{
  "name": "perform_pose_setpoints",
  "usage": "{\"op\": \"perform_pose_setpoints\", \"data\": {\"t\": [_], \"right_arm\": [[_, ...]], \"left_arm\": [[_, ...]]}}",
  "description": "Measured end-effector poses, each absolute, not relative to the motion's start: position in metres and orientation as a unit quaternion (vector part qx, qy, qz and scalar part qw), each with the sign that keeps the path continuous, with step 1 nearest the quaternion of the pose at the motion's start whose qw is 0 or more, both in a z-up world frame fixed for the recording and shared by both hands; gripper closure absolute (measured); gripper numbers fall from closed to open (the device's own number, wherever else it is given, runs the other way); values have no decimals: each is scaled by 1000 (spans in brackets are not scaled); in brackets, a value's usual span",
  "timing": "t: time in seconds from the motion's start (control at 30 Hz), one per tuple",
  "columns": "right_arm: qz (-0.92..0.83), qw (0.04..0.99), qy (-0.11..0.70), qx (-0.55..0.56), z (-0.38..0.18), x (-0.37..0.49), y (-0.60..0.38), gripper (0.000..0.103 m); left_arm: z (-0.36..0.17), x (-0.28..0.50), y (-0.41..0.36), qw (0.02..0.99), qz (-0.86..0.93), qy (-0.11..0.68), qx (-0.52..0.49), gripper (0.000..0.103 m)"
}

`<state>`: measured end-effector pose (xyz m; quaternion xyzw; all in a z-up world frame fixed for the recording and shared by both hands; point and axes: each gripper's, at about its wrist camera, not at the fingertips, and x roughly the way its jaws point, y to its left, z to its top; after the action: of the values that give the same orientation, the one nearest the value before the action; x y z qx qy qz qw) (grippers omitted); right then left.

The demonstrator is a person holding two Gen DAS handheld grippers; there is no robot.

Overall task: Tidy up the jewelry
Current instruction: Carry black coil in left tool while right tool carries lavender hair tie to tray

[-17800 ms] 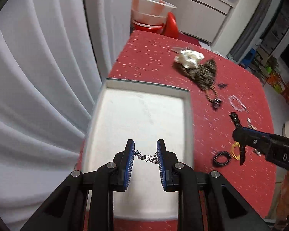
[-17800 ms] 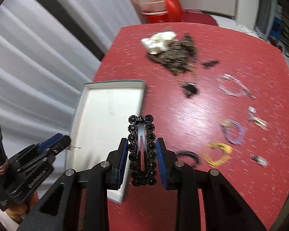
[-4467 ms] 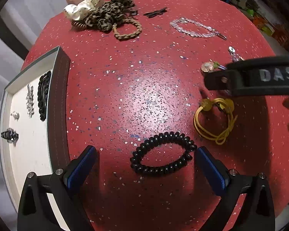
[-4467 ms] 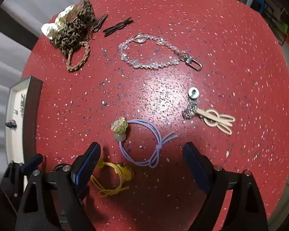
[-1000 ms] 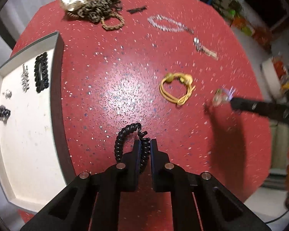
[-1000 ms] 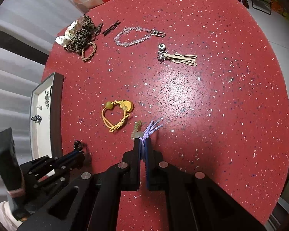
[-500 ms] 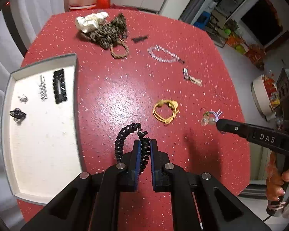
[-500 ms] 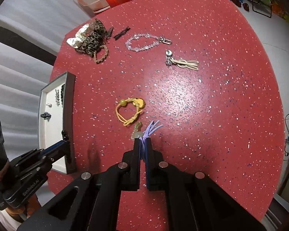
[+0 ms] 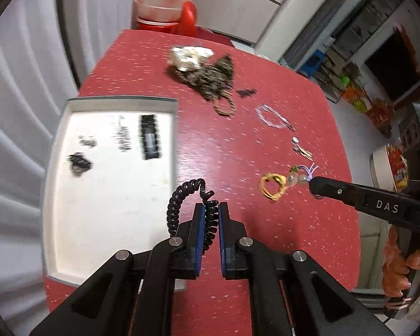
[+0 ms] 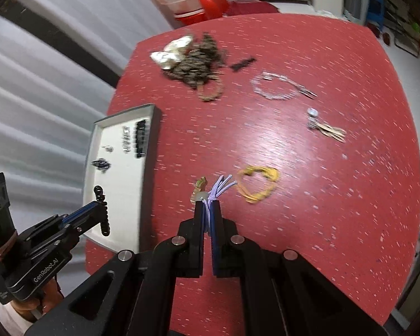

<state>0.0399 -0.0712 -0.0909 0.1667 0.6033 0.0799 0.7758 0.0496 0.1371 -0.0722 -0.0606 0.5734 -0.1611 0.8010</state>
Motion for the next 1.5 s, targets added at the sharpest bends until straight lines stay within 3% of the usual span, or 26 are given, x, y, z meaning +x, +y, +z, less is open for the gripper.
{"op": "perform_pose_setpoints", "data": {"t": [0.4, 0.67, 1.5], "right_arm": [[166, 767, 607, 124, -89, 84, 37, 99], [205, 751, 619, 108, -108, 109, 98, 99], [178, 717, 669, 78, -214, 149, 142, 99]], "left_arm": [[-85, 46, 224, 810, -85, 573, -92, 92], [-121, 55, 258, 801, -45, 590, -91, 92], [-189, 83, 259, 786, -7, 617, -44, 92]]}}
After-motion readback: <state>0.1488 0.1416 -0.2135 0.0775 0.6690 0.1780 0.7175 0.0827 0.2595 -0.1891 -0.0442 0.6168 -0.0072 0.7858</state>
